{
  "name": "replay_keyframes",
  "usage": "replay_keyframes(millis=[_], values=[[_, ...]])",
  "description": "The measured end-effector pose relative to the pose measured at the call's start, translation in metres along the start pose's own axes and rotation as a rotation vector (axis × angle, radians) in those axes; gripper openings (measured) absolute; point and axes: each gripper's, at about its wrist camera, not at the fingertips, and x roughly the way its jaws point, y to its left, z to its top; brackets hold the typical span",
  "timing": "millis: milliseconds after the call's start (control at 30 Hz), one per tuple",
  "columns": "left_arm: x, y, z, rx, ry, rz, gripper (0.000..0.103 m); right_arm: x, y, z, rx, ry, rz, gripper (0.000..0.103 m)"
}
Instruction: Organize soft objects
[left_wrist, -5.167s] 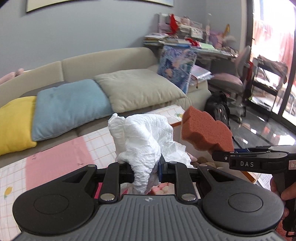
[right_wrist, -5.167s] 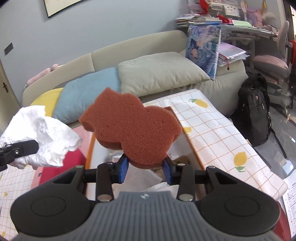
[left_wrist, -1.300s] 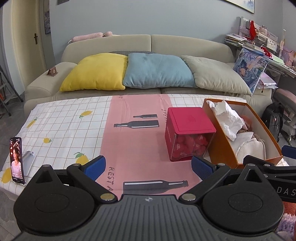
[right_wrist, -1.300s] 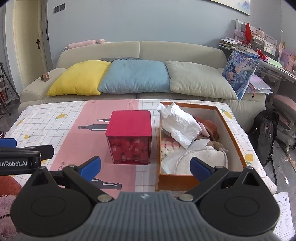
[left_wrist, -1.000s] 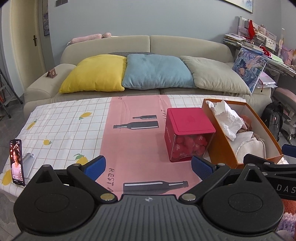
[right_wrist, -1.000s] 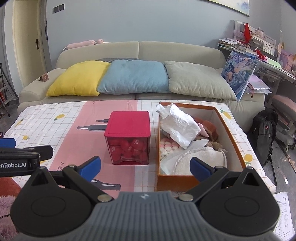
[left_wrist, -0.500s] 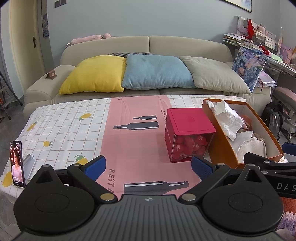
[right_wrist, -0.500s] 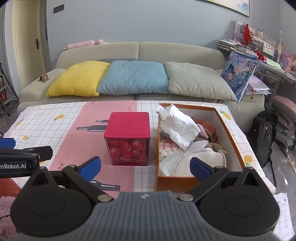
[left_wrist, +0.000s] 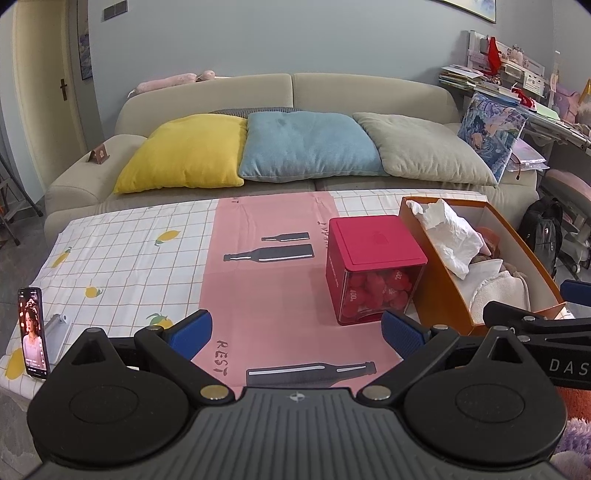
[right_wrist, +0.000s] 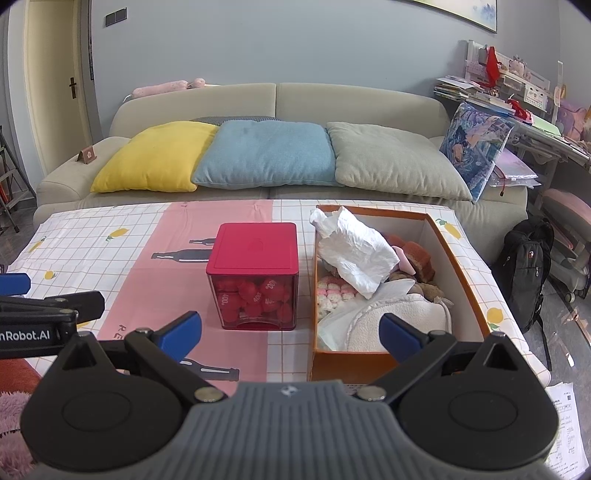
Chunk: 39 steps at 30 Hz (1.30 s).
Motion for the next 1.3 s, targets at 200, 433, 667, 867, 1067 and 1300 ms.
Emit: replay_keyframes(millis=[200,433,667,867,1067,1300], values=[[0.0001,0.0004,0.0001,0.001,0.0,-0.003,0.103,-0.0001,0.0,0.0003,0.0,0.001,0.0,0.1],[0.0014,0.0001,-0.0006,0.002,0.002,-0.009,0.103,0.0024,-0.0001,-0.0018,0.009,0.009,0.0,0.1],[0.0012,-0.0007,-0.0016,0.009,-0.001,-0.025,0.103,0.0038,0.0,-0.0011,0.013,0.015,0.004,0.1],[0.0013,-0.0002,-0.0015,0.011,-0.002,-0.038,0.103,0.0036,0.0,-0.0011,0.014,0.016,0.005,0.1],[0.001,-0.001,-0.0012,0.018,-0.004,-0.045,0.103,0.0034,0.0001,-0.0009,0.014,0.016,0.004,0.1],[0.0013,-0.0013,-0.0015,0.024,-0.004,-0.045,0.103,0.0033,-0.0001,-0.0005,0.014,0.017,0.005,0.1]])
